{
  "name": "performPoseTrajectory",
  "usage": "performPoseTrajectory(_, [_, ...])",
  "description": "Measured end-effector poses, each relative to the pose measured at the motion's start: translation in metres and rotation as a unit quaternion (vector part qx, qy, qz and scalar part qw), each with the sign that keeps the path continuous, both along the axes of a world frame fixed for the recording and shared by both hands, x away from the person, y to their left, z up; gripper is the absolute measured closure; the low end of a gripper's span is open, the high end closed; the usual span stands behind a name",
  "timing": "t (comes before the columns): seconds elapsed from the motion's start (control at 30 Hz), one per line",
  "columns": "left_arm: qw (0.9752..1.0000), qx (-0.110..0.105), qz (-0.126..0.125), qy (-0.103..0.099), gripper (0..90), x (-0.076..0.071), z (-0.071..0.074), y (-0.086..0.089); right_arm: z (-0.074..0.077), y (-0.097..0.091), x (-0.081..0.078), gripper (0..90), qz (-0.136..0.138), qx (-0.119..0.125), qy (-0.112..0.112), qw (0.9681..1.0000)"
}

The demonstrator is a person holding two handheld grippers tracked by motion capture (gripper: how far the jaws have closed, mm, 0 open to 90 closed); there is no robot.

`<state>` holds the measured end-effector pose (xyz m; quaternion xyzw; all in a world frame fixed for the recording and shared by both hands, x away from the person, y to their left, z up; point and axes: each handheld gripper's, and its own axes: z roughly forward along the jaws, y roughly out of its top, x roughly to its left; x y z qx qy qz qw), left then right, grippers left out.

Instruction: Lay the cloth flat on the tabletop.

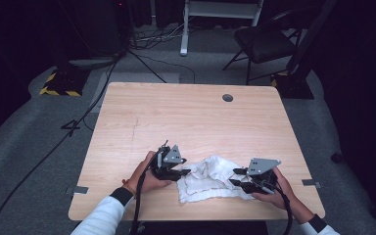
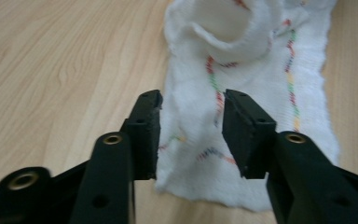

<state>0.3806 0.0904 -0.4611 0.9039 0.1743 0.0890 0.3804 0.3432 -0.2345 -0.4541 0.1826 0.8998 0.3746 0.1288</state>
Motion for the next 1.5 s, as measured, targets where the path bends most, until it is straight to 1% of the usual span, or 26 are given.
performPoseTrajectory(0.1, [1.0000,0.005,-0.005,0.004,51.6,0.007,-0.002,-0.007,-0.002,0.008,0.006,58.2,0.005,-0.001,0.006,1.0000])
performPoseTrajectory(0.13, [0.9998,0.003,-0.017,0.013,51.4,0.012,-0.006,-0.017,-0.007,0.020,0.011,57.6,0.013,-0.022,0.002,0.9997])
performPoseTrajectory(0.17, [0.9998,0.003,-0.017,0.013,50.7,0.012,-0.006,-0.017,-0.009,0.023,0.013,57.6,0.015,-0.026,0.003,0.9995])
performPoseTrajectory(0.2, [0.9995,0.010,-0.024,0.016,49.0,0.013,-0.010,-0.025,-0.011,0.026,0.015,57.6,0.017,-0.026,0.009,0.9995])
performPoseTrajectory(0.27, [0.9993,0.014,-0.029,0.019,48.2,0.013,-0.012,-0.029,-0.015,0.032,0.016,57.5,0.025,-0.036,0.012,0.9990])
performPoseTrajectory(0.3, [0.9989,0.023,-0.037,0.020,48.1,0.012,-0.016,-0.037,-0.018,0.036,0.016,57.6,0.032,-0.041,0.015,0.9986])
performPoseTrajectory(0.37, [0.9987,0.025,-0.038,0.022,48.1,0.011,-0.019,-0.039,-0.020,0.038,0.015,58.1,0.034,-0.046,0.014,0.9983])
performPoseTrajectory(0.4, [0.9989,0.020,-0.034,0.026,46.9,0.010,-0.022,-0.040,-0.024,0.042,0.014,58.6,0.039,-0.058,0.013,0.9974])
performPoseTrajectory(0.47, [0.9987,0.016,-0.033,0.036,44.4,0.010,-0.023,-0.040,-0.026,0.041,0.013,59.9,0.037,-0.052,0.017,0.9979])
performPoseTrajectory(0.57, [0.9987,0.019,-0.036,0.032,42.7,0.007,-0.024,-0.041,-0.026,0.042,0.009,68.3,0.040,-0.051,0.014,0.9978])
performPoseTrajectory(0.63, [0.9986,0.022,-0.039,0.029,42.7,0.005,-0.024,-0.041,-0.026,0.043,0.006,70.1,0.046,-0.055,0.008,0.9974])
performPoseTrajectory(0.67, [0.9982,0.029,-0.048,0.023,47.8,0.002,-0.024,-0.042,-0.026,0.045,0.001,77.4,0.054,-0.061,-0.003,0.9967])
performPoseTrajectory(0.7, [0.9978,0.036,-0.054,0.013,49.5,-0.001,-0.024,-0.043,-0.026,0.045,0.001,79.3,0.055,-0.062,-0.007,0.9965])
performPoseTrajectory(0.8, [0.9974,0.041,-0.059,0.004,63.5,-0.003,-0.021,-0.042,-0.022,0.041,0.000,86.4,0.057,-0.060,-0.008,0.9966])
performPoseTrajectory(0.87, [0.9973,0.043,-0.060,0.000,70.7,-0.004,-0.020,-0.041,-0.021,0.039,0.000,86.9,0.052,-0.055,-0.011,0.9971])
performPoseTrajectory(0.9, [0.9972,0.046,-0.058,-0.012,72.9,-0.005,-0.017,-0.038,-0.017,0.032,0.001,87.3,0.046,-0.045,-0.013,0.9978])
performPoseTrajectory(0.97, [0.9974,0.044,-0.054,-0.021,74.5,-0.006,-0.013,-0.035,-0.013,0.026,0.001,87.4,0.035,-0.043,-0.019,0.9983])
performPoseTrajectory(1.07, [0.9983,0.031,-0.041,-0.027,75.5,-0.005,-0.006,-0.027,-0.006,0.014,0.005,87.4,0.006,-0.026,-0.024,0.9994])
performPoseTrajectory(1.1, [0.9983,0.031,-0.041,-0.027,75.4,-0.005,-0.006,-0.027,-0.006,0.014,0.005,87.4,0.006,-0.026,-0.024,0.9994])
performPoseTrajectory(1.13, [0.9988,0.023,-0.024,-0.035,74.0,-0.003,-0.002,-0.022,0.000,0.004,0.007,87.4,-0.016,-0.014,-0.031,0.9993])
performPoseTrajectory(1.17, [0.9992,0.015,-0.016,-0.034,70.9,0.000,-0.001,-0.019,0.002,0.000,0.008,87.5,-0.026,-0.009,-0.031,0.9991])
performPoseTrajectory(1.23, [0.9993,0.011,-0.009,-0.035,71.9,0.001,0.001,-0.015,0.004,-0.003,0.010,87.4,-0.034,-0.006,-0.034,0.9988])
performPoseTrajectory(1.27, [0.9992,0.005,0.003,-0.039,72.0,0.004,0.004,-0.009,0.007,-0.010,0.013,87.4,-0.051,-0.001,-0.040,0.9979])
performPoseTrajectory(1.4, [0.9997,-0.005,-0.008,-0.023,76.9,0.007,0.002,-0.004,0.011,-0.016,0.017,87.6,-0.067,0.006,-0.047,0.9967])
performPoseTrajectory(1.43, [0.9996,-0.012,-0.020,-0.014,75.0,0.006,0.001,-0.004,0.011,-0.018,0.018,87.6,-0.070,0.005,-0.049,0.9964])
performPoseTrajectory(1.5, [0.9992,-0.006,-0.039,-0.011,67.7,0.003,0.000,-0.009,0.010,-0.020,0.019,87.6,-0.072,-0.001,-0.047,0.9963])
